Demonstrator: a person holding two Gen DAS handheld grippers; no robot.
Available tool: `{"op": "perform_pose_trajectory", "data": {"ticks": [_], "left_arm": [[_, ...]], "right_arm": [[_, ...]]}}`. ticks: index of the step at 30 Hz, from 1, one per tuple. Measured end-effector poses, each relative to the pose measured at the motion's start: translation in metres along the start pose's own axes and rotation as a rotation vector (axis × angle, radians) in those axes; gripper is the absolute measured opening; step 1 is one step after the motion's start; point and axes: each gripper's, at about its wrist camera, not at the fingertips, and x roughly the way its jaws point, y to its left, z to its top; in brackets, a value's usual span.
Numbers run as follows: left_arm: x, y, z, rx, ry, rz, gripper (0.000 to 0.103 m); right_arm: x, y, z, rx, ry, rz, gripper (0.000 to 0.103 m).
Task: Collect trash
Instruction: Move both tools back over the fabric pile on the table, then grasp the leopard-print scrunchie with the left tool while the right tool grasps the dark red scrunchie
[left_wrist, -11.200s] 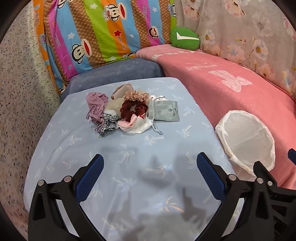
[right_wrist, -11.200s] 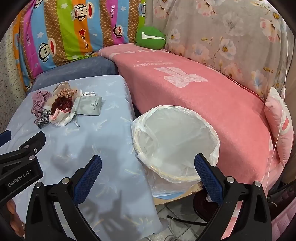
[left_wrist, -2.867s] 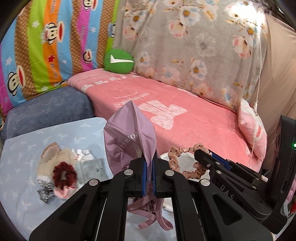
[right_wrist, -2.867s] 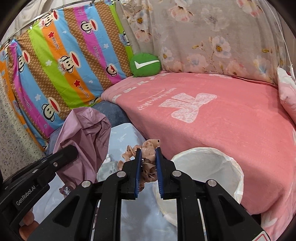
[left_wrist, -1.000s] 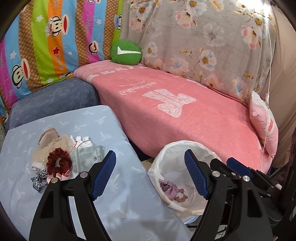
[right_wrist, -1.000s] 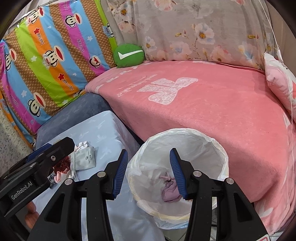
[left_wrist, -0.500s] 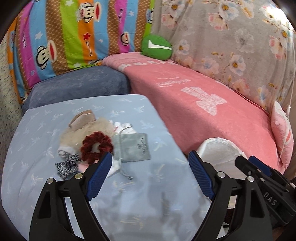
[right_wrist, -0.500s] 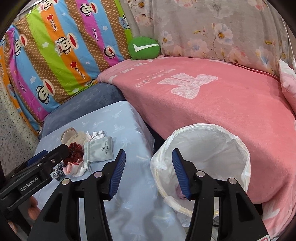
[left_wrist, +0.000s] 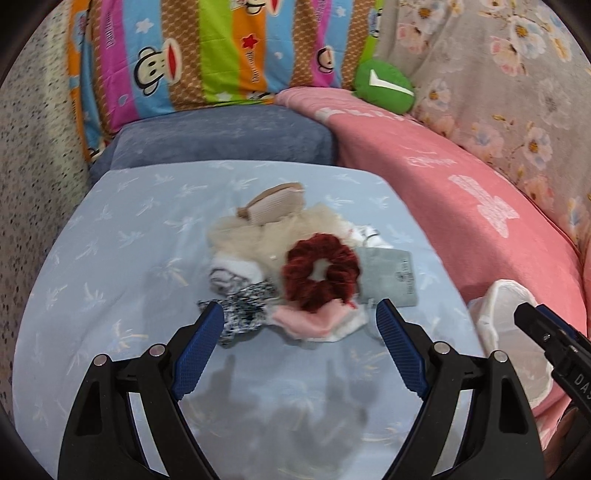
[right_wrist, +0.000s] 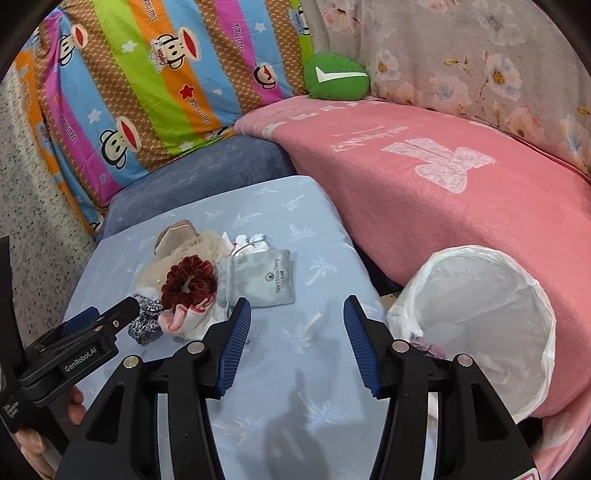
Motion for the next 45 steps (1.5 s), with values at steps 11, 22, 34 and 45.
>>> {"op": "perform_pose_trajectory", "data": {"ticks": [11, 22, 34, 45], "left_arm": [[0.033, 0.061, -0.008, -0.088, 0.075, 0.044, 0.08], [0.059, 0.078, -0.011, -0.118, 0.132, 0.024, 0.08], [0.072, 0.081, -0.013, -0.128, 0.165, -0.028, 0.058], [0.072, 0.075, -0.014, -0.122, 0.181, -0.087, 0.021]], "right_arm": [[0.047, 0.06, 0.007, -0.069, 0.057, 0.03, 0.052], [0.093, 0.088, 0.017, -0.08, 0.107, 0.037, 0.052], [0.134, 0.103, 0.013, -0.068, 0.166, 0.04, 0.047], [0.15, 0.107, 0.0, -0.062, 0.214, 0.071, 0.016]]}}
